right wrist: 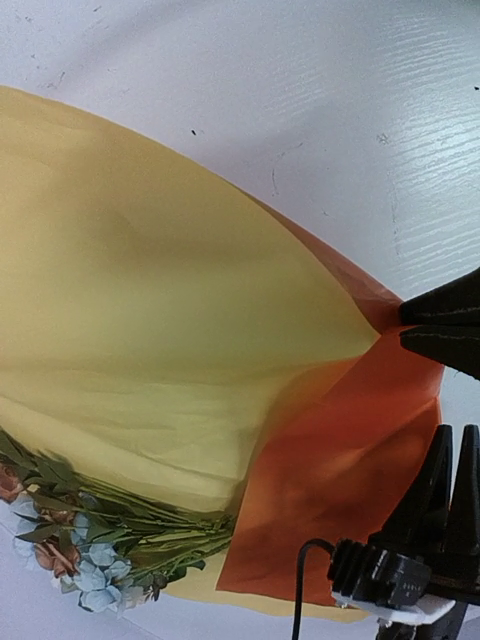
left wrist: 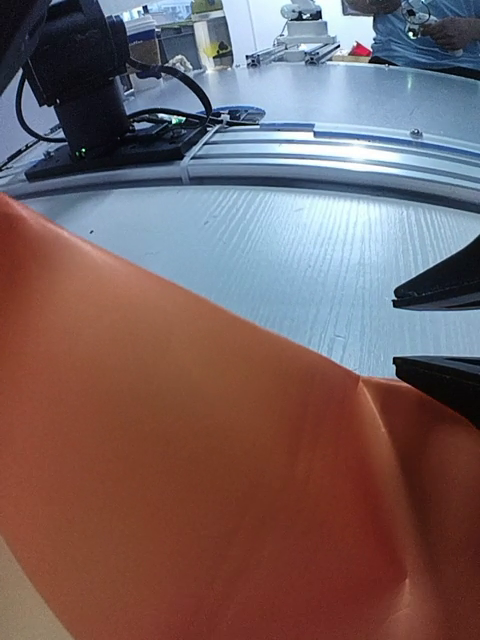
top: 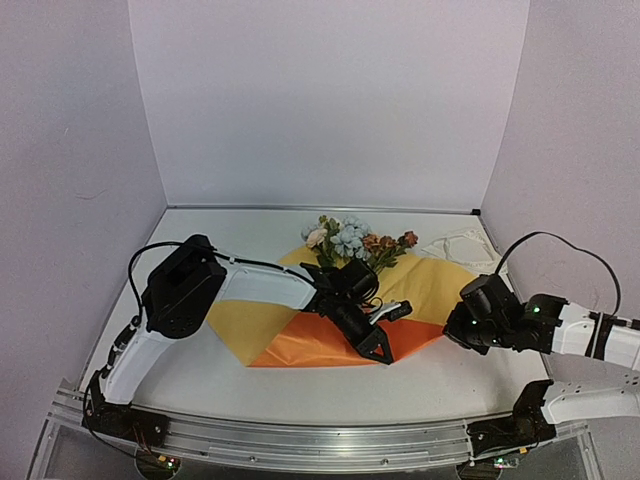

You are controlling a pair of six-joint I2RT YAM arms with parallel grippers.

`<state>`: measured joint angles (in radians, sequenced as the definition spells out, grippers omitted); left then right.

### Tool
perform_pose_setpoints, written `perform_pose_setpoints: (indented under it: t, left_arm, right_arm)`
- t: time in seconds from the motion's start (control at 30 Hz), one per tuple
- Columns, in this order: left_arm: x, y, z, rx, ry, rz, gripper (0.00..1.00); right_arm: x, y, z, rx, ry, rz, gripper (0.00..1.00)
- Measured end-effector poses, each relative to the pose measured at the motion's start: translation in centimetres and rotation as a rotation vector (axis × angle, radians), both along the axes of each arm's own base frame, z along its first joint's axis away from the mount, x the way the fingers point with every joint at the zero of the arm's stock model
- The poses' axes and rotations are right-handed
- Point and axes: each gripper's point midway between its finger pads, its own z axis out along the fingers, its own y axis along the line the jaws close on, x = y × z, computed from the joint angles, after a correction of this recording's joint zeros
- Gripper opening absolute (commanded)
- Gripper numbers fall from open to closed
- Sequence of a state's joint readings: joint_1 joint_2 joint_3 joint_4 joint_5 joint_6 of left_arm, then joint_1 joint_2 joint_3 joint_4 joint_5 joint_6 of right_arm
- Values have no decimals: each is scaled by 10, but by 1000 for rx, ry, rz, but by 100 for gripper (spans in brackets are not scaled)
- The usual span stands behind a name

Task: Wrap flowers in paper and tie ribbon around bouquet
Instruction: Fold the one-fourth-folded wrapping paper at the center of the board.

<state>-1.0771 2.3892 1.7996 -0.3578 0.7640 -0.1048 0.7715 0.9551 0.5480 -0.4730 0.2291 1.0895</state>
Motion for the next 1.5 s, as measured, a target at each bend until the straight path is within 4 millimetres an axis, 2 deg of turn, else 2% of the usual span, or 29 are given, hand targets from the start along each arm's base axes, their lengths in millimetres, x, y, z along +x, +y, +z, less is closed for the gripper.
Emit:
perform_pose_setpoints:
  t: [0.27, 0.53, 0.67, 0.9, 1.13, 1.27, 1.4, 1.5]
  left_arm:
    - [1, 3, -21, 40, 6, 6, 18]
    - [3, 2, -20, 36, -14, 4, 17]
    - [2, 2, -15, 22, -18, -8, 18]
    - [0, 3, 13, -48, 6, -28, 18]
    - [28, 2, 28, -107, 37, 36, 18]
    - [46, -6, 34, -141, 34, 49, 18]
    - [53, -16, 25, -149, 31, 47, 18]
    - [52, -18, 9, -123, 44, 46, 18]
  right_arm:
    - [-6, 7, 4, 54, 13, 9, 0]
    - [-10, 8, 3, 55, 21, 17, 0]
    - [-12, 8, -1, 39, 37, 24, 0]
    - [-16, 5, -7, 2, 63, 33, 0]
    - [-18, 8, -3, -29, 69, 67, 0]
    - [-19, 10, -5, -49, 78, 89, 0]
    - [-20, 13, -3, -59, 83, 112, 0]
    - [-19, 17, 1, -60, 77, 129, 0]
